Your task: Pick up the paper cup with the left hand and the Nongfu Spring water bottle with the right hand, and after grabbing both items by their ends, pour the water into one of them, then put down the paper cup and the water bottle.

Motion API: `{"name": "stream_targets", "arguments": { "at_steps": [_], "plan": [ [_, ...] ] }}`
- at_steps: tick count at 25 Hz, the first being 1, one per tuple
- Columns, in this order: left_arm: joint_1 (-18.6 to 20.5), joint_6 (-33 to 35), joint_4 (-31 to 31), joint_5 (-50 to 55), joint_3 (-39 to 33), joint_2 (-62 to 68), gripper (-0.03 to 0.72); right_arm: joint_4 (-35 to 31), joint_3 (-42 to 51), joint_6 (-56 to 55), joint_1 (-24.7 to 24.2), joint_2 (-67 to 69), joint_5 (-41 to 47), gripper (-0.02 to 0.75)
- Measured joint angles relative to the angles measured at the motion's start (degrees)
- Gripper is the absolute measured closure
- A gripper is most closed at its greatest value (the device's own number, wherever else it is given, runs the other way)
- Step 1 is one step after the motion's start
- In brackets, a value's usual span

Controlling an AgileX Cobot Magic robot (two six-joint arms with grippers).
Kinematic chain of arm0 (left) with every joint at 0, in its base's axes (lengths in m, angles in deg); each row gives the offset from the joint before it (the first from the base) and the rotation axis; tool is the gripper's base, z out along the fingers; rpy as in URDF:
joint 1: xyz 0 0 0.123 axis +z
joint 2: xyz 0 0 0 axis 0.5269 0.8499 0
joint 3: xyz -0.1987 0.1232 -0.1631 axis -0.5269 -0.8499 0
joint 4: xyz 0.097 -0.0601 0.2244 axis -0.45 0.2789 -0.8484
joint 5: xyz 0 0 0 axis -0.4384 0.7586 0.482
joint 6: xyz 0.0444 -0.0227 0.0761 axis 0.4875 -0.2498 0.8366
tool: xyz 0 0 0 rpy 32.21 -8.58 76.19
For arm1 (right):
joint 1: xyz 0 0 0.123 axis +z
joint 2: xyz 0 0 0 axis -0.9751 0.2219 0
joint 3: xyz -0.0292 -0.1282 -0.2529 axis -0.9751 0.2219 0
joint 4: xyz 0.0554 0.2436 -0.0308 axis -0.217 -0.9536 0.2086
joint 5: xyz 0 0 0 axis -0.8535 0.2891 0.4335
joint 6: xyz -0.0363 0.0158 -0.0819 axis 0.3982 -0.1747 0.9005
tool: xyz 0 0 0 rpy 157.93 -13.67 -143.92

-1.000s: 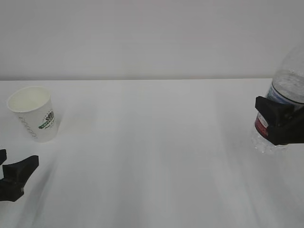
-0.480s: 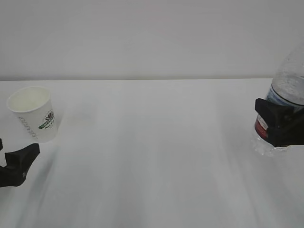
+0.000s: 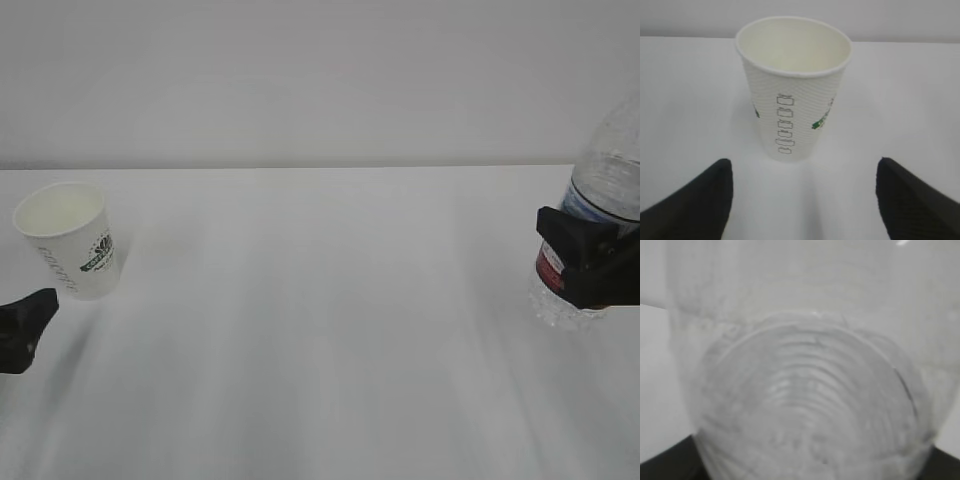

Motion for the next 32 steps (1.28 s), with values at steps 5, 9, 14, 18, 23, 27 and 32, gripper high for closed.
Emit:
{"name": "stream_targets", "arguments": {
  "at_steps": [5,9,14,18,23,27,32],
  "plan": [
    [7.06,-2.04,-9.35,0.00,2.31,1.63,0.075,0.00,0.00,-0.12,0.00,0.00,0.00,0.265],
    [12.81,-5.24,-19.17,0.00,4.89,4.26,0.099,0.00,0.00,-0.12,0.00,0.00,0.00,0.265],
    [17.98,-8.98,-29.70,0.00,7.79,7.61,0.114,0.00,0.00,-0.12,0.00,0.00,0.22,0.265],
    [18.88,-9.45,-30.28,0.00,8.22,9.05,0.118,0.19,0.00,-0.12,0.00,0.00,0.36,0.265],
    [18.98,-9.58,-25.40,0.00,8.32,9.05,0.118,0.32,0.23,-0.12,0.00,0.00,0.38,0.265],
    [18.98,-9.58,-24.88,0.00,8.32,9.05,0.118,0.42,0.23,-0.12,0.00,0.00,0.38,0.265],
    [18.98,-9.58,-24.77,0.00,8.32,9.05,0.134,0.42,0.23,-0.12,0.00,0.00,0.38,0.265]
  ]
}}
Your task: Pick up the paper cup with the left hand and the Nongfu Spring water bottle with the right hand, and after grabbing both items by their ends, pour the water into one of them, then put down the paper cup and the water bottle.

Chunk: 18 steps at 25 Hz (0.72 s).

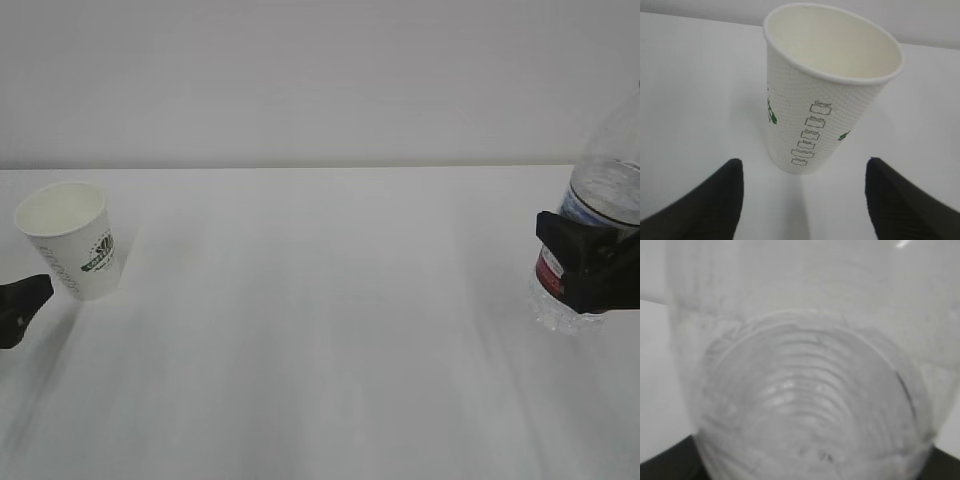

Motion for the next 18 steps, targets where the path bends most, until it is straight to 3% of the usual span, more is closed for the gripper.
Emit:
{"name": "stream_targets", "arguments": {
  "at_steps": [4,7,12,16,18],
  "plan": [
    [0.00,0.37,-1.21,0.00,0.00,0.00,0.168,0.00,0.00,0.00,0.00,0.00,0.00,0.265],
    [0.00,8.43,-3.91,0.00,0.00,0.00,0.180,0.00,0.00,0.00,0.00,0.00,0.00,0.266],
    [0.00,12.07,-4.87,0.00,0.00,0.00,0.189,0.00,0.00,0.00,0.00,0.00,0.00,0.266],
    [0.00,12.30,-4.87,0.00,0.00,0.00,0.181,0.00,0.00,0.00,0.00,0.00,0.00,0.266],
    [0.00,12.30,-4.87,0.00,0.00,0.00,0.134,0.00,0.00,0.00,0.00,0.00,0.00,0.266]
  ]
}}
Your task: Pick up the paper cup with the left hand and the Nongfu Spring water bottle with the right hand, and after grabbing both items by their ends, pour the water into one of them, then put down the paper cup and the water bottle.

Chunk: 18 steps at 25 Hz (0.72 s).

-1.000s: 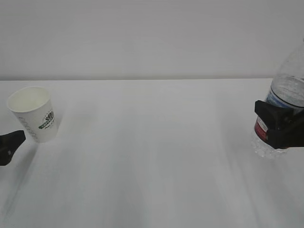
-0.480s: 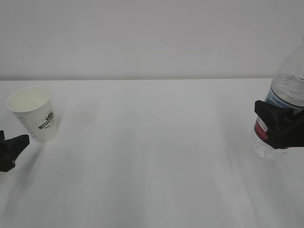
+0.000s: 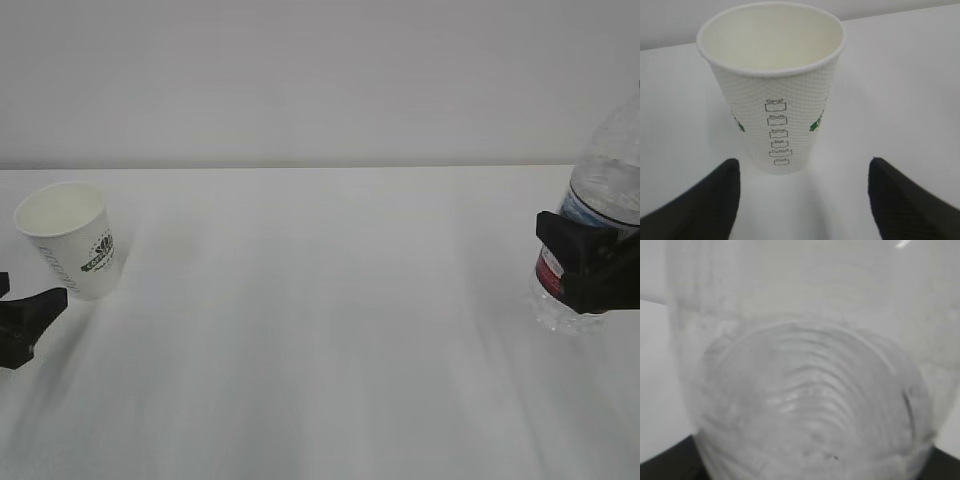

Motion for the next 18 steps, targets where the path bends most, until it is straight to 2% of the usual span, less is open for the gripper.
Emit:
{"name": "stream_targets", "arguments": {
  "at_steps": [3,5,18],
  "plan": [
    [0.00,0.04,0.00,0.00,0.00,0.00,0.045,0.00,0.00,0.00,0.00,0.00,0.00,0.266],
    [0.00,-0.08,0.00,0.00,0.41,0.00,0.024,0.00,0.00,0.00,0.00,0.00,0.00,0.266],
    [0.00,-1.70,0.00,0.00,7.32,7.30,0.008,0.00,0.00,0.00,0.00,0.00,0.00,0.266]
  ]
}}
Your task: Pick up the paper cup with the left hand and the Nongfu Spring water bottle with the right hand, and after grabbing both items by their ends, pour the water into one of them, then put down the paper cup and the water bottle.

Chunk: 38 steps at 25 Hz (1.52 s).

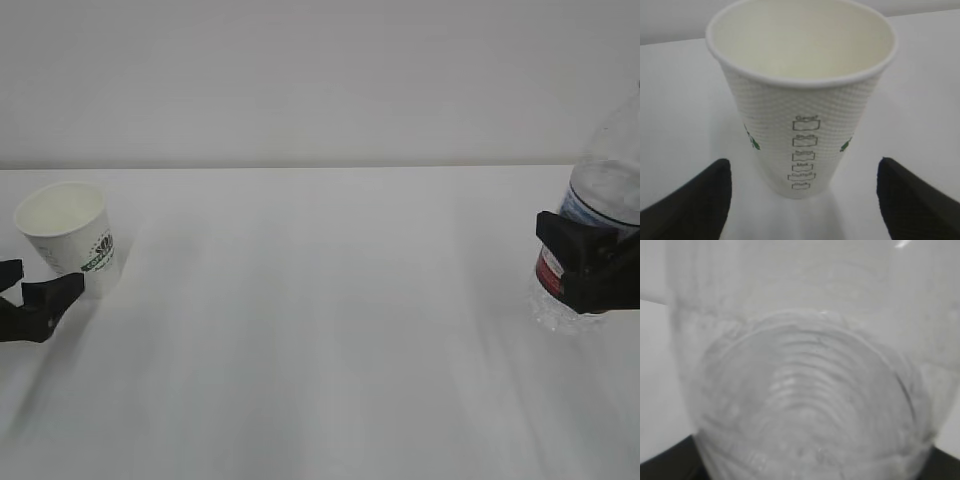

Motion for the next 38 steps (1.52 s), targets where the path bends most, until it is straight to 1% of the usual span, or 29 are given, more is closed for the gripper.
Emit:
{"name": "stream_targets", "arguments": {
  "at_steps": [8,12,21,24,33,38],
  "plan": [
    [0.00,-0.93,0.10,0.00,4.98,4.48,0.008,0.00,0.00,0.00,0.00,0.00,0.00,0.266],
    [0.00,-2.63,-0.01,0.00,7.74,6.67,0.008,0.00,0.00,0.00,0.00,0.00,0.74,0.267],
    [-3.06,-3.55,0.02,0.00,13.04,10.65,0.006,0.00,0.00,0.00,0.00,0.00,1.95,0.267],
    [-3.46,-3.55,0.38,0.00,14.88,11.49,0.006,0.00,0.00,0.00,0.00,0.00,2.07,0.267],
    [-3.59,-3.68,0.97,0.00,18.37,12.57,0.006,0.00,0.00,0.00,0.00,0.00,2.65,0.267],
    [-3.59,-3.87,1.35,0.00,19.16,12.57,0.008,0.00,0.00,0.00,0.00,0.00,2.65,0.267]
  ]
}}
